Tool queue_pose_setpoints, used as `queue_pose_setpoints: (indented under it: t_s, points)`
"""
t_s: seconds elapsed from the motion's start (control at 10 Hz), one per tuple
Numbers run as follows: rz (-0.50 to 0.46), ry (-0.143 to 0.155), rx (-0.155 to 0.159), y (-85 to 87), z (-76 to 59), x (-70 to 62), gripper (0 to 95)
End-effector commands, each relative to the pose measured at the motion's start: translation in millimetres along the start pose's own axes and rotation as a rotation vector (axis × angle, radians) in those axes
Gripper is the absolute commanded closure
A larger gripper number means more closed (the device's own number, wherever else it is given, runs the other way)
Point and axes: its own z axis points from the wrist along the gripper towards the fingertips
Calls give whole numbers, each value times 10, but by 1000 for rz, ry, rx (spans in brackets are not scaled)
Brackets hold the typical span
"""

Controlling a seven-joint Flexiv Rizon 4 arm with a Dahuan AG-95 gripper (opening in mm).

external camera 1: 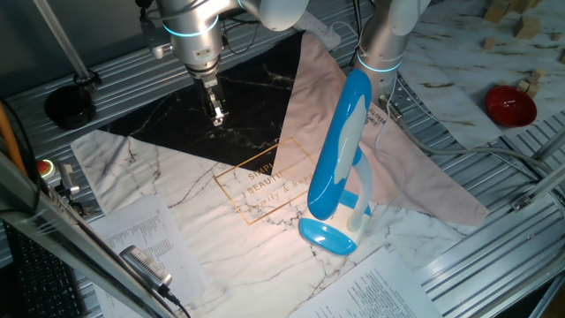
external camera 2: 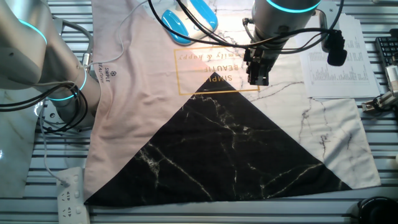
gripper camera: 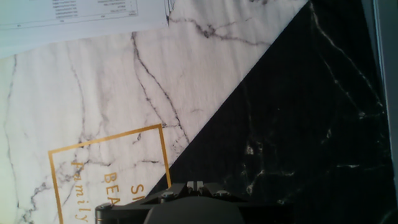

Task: Turn off the desk lamp by pressing the button

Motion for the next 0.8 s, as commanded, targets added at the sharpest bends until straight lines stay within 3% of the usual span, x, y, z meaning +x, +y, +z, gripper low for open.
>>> queue_pose_setpoints:
  t_s: [0.1,0.8]
  points:
    - [-29,7,2,-3,3,16,950]
    - [-51,5,5,-3,4,17,950]
